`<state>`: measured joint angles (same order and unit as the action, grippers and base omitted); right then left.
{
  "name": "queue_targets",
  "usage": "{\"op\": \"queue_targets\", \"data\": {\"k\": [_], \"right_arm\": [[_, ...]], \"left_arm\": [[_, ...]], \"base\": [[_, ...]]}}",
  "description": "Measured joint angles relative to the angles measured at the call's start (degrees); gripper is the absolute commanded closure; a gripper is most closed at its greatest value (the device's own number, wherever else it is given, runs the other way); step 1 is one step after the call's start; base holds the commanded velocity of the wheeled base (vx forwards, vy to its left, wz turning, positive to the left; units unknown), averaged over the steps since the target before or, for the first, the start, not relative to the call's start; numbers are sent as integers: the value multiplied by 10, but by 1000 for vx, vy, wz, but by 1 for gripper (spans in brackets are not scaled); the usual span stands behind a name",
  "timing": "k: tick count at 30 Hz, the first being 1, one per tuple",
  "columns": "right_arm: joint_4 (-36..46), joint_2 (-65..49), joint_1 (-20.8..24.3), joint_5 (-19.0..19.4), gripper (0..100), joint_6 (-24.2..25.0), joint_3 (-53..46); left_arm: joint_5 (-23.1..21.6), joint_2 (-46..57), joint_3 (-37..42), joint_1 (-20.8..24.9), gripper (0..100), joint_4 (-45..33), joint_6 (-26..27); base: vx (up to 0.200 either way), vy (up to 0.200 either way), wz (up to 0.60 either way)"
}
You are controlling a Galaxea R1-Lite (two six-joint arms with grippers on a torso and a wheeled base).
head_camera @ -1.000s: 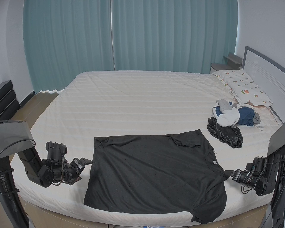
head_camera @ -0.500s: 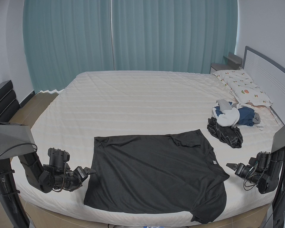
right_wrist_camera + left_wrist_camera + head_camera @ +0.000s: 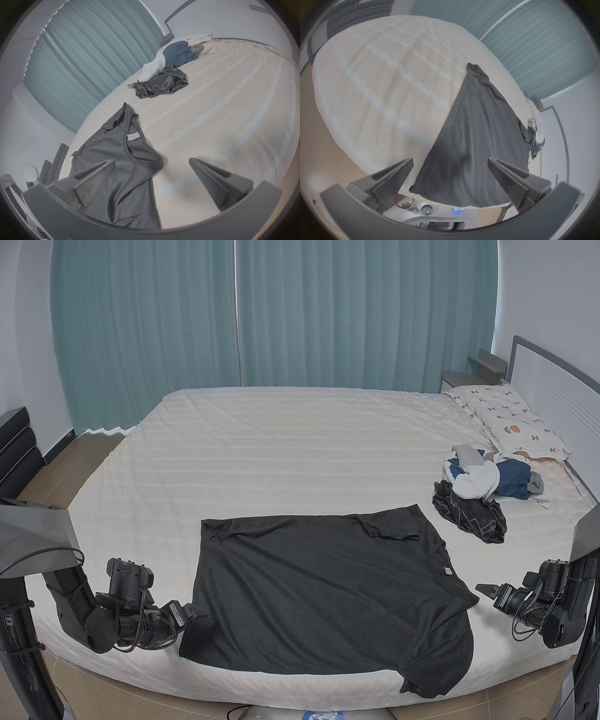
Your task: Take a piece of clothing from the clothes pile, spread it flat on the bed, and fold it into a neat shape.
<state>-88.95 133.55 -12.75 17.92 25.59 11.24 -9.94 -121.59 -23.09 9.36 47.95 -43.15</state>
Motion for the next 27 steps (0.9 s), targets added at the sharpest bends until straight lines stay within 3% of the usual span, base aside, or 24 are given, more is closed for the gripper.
{"op": "queue_targets", "data": {"k": [4,11,17,18,27], "right_arm": [[0,2,1,1,0,0,0],[0,3,2,1,0,0,-1],[0,3,2,1,0,0,0],[0,3,2,1,0,0,0],[0,2,0,1,0,0,0]], "left_arm": [[13,-2,7,21,0,0,28],[80,-23,1,47,0,1,49],[84,-35,2,56,0,1,53],[85,-36,3,59,100,0,53],[121,-38,21,64,100,-7,54]], "base": [[0,0,0],[0,0,0],[0,0,0],[0,0,0],[0,0,0]]}}
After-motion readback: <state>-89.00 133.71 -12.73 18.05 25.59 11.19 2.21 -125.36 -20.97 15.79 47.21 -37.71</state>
